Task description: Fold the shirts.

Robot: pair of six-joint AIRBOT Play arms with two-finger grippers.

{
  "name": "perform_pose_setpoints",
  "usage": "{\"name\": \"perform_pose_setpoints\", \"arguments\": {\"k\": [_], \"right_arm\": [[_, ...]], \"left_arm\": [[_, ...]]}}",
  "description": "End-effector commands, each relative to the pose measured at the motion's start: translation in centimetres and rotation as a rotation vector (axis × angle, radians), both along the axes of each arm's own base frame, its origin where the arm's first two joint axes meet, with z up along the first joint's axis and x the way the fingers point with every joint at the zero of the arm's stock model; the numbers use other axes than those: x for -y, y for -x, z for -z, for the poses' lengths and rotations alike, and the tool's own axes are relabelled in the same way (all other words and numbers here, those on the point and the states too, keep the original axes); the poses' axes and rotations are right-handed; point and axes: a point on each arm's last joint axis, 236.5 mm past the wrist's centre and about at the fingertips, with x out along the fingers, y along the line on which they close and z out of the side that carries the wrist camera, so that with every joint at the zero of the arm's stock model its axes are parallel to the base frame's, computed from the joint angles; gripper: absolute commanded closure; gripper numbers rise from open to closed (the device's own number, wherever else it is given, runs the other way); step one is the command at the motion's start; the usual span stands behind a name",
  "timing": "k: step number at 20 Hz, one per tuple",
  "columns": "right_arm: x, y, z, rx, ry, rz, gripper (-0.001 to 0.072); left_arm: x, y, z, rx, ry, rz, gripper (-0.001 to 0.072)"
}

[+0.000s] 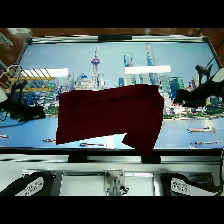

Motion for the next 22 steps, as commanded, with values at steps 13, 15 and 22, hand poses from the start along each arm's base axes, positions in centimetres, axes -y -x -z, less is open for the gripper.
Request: {"name": "perform_pose_setpoints", "arguments": {"k": [13,15,22], "right_arm": [[-2.7,4.4,2.5,-0.092,-0.162,-0.024,0.0164],[-2.7,4.4,2.5,-0.094,-0.163,-0.016,0.0164],[-2.9,4.7,2.6,-0.126,-0.175,0.031,0.0164]], "left_arm": [[4.3,6.5,10.3,-0.153,0.471,-0.157,0.0044],[5.4,6.4,11.1,-0.169,0.46,-0.111,0.0045],[6.3,3.4,12.8,-0.111,0.422,-0.163,0.0512]]}}
